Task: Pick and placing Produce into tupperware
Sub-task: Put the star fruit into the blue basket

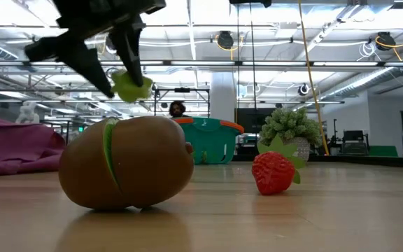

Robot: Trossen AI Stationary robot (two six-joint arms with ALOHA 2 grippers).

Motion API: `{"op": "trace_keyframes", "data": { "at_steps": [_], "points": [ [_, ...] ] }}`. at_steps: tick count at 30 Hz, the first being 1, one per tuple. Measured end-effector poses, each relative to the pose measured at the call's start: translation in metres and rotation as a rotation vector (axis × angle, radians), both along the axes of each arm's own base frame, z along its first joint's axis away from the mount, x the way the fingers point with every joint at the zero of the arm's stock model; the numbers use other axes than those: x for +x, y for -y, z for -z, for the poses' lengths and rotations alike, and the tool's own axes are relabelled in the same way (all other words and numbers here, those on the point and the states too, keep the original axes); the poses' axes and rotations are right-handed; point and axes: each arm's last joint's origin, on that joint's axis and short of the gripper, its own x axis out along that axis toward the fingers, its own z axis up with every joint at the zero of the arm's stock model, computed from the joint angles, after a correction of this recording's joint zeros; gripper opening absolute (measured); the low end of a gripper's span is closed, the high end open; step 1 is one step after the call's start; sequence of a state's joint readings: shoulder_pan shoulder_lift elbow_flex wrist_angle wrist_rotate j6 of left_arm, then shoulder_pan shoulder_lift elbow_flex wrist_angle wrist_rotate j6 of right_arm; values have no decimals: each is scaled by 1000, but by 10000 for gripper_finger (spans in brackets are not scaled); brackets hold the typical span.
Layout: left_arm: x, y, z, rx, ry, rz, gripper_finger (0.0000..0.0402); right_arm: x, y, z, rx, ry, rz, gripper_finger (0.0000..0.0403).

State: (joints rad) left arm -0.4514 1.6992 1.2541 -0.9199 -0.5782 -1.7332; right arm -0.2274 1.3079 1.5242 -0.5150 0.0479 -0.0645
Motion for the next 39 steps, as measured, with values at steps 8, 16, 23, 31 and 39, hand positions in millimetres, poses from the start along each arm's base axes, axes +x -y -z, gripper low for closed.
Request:
{"op": "trace_keyframes", "data": {
  "at_steps": [8,16,23,31,39],
  "points": [
    [-16,-63,-42,101,-33,-69,209,3,1,-10,-29,108,-1,183],
    [-8,-140,-55,166,-77,-95,209,6,1,-23,-81,235,-7,183],
    [8,-207,-59,163,14,-8,209,6,1,-31,-137,298,-15,183],
    [17,-251,-44,105,54,22,209,6,1,-31,-180,286,-24,183],
    [32,-273,-13,-3,62,110,209,6,1,-29,-174,265,-25,183]
  ]
}}
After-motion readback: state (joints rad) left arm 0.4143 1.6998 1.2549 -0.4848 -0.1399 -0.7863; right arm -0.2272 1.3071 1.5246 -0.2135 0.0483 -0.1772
